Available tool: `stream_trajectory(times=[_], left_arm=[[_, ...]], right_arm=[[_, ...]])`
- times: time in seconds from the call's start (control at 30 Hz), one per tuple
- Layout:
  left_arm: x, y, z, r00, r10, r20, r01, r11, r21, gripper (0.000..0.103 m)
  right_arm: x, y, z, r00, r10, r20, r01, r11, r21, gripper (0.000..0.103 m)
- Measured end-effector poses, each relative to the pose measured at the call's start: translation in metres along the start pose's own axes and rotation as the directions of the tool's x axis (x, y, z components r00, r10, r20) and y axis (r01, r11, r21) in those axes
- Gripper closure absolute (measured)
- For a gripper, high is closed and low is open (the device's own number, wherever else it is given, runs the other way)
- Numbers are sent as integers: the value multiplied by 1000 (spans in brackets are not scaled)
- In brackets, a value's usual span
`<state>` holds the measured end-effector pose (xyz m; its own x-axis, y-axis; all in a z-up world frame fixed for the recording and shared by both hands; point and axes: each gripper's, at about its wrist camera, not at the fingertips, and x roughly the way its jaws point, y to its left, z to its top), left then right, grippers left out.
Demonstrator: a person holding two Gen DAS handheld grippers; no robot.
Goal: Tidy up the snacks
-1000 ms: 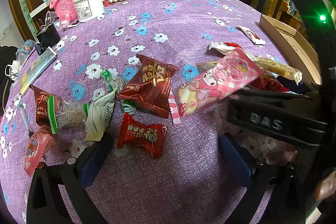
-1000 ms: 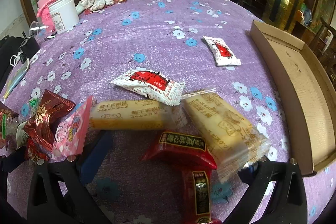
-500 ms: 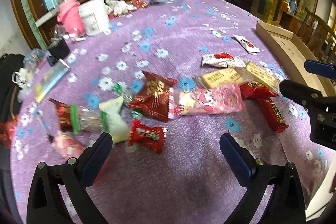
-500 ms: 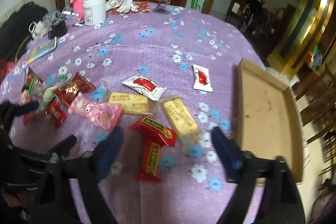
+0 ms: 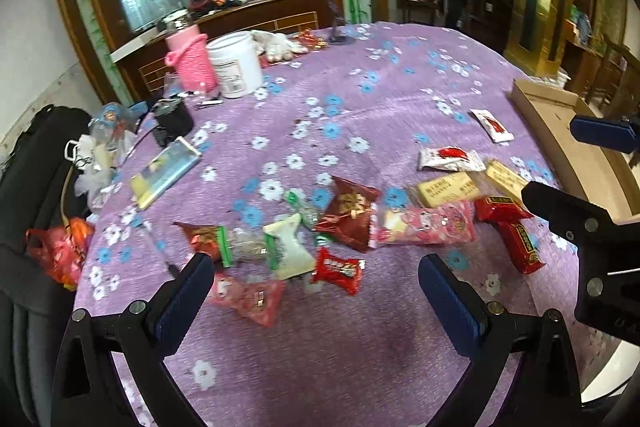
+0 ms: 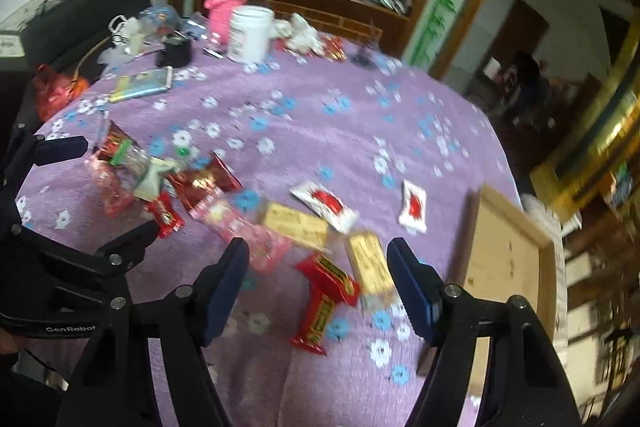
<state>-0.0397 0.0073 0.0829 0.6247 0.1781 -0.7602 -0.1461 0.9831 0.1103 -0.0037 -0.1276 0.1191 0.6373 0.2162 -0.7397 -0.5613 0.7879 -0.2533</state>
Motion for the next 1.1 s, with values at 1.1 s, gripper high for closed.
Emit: stream_trajectory(times=[1.1], left_arm=[[22, 138, -35, 967, -212, -144, 115, 861, -495, 37]], right_arm=[[31, -11, 5, 906, 408, -112, -381, 902, 205, 72]])
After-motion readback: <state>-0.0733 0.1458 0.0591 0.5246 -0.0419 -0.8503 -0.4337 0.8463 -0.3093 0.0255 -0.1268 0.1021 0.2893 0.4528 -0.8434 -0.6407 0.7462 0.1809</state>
